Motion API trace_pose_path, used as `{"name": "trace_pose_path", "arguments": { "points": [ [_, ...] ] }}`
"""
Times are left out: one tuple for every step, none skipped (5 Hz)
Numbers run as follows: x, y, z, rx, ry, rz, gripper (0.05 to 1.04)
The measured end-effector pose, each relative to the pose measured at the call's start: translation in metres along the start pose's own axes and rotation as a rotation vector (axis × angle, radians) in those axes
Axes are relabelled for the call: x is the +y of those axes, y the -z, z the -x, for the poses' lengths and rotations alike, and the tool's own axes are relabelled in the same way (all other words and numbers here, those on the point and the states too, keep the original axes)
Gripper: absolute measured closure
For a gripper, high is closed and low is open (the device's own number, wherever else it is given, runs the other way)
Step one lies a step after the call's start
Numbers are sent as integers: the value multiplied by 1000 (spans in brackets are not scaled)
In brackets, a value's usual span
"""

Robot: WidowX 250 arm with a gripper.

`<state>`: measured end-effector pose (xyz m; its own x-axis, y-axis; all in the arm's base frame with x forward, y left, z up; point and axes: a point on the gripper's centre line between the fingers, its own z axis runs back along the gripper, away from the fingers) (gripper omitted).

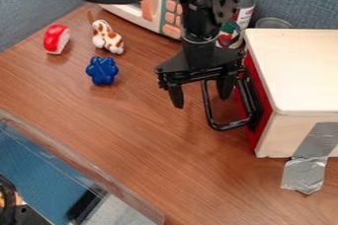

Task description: Open the drawer

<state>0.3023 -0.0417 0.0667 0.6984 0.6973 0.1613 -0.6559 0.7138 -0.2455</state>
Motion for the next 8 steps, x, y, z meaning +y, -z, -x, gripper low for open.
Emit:
{"name": "trace_pose_path", "arguments": {
  "points": [
    [-2,5,-4,2,-11,51,84],
    [-1,16,-4,10,-6,45,84],
    [4,31,-2,32,-10,13,84],
    [9,41,-1,46,-18,-21,135],
    [8,41,2,31,-11,-44,415],
    [13,37,2,21,3,-80,709],
    [22,27,1,5,33,-134,909],
    [42,20,-1,-3,26,-193,959]
  ]
}}
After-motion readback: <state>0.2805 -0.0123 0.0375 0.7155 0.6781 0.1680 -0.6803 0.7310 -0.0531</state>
